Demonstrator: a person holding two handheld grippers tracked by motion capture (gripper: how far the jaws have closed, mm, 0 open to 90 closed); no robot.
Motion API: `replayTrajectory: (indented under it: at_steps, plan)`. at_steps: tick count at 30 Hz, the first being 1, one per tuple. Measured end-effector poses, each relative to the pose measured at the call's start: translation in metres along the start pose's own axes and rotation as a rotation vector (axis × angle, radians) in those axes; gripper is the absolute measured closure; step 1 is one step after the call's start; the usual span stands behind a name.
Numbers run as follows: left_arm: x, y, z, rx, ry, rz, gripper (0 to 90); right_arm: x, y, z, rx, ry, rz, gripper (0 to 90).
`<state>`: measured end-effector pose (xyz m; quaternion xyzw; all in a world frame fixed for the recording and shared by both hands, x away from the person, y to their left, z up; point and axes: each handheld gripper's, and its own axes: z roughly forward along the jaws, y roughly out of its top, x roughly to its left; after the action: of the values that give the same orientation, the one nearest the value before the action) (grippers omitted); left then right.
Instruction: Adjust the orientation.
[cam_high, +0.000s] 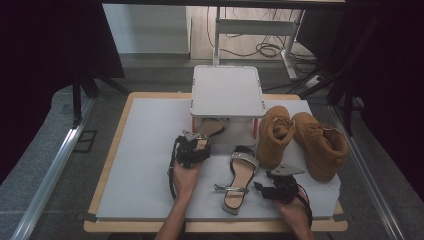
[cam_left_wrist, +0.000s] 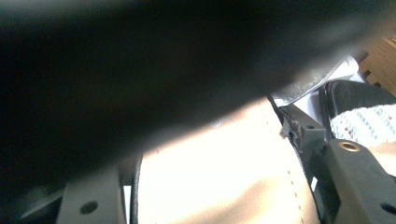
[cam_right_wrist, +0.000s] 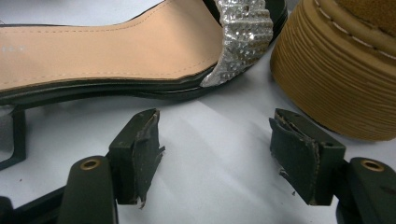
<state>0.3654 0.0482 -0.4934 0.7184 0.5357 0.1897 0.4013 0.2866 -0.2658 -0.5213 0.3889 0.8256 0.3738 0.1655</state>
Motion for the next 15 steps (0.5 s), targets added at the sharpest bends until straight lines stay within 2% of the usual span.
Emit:
replayTrajectory:
  at_steps: [4,7,15]
  plan:
    - [-0.005,0.003,0.006,-0.002,0.019,-0.003,38.9,0.0,0.0,0.0,0.0,0.0,0.0,32.4]
    - [-0.007,0.007,0.014,-0.01,0.042,-0.033,39.0,0.0,0.0,0.0,0.0,0.0,0.001,32.4]
    - [-0.012,0.013,0.028,-0.008,0.088,-0.076,38.9,0.0,0.0,0.0,-0.001,0.003,0.001,32.3]
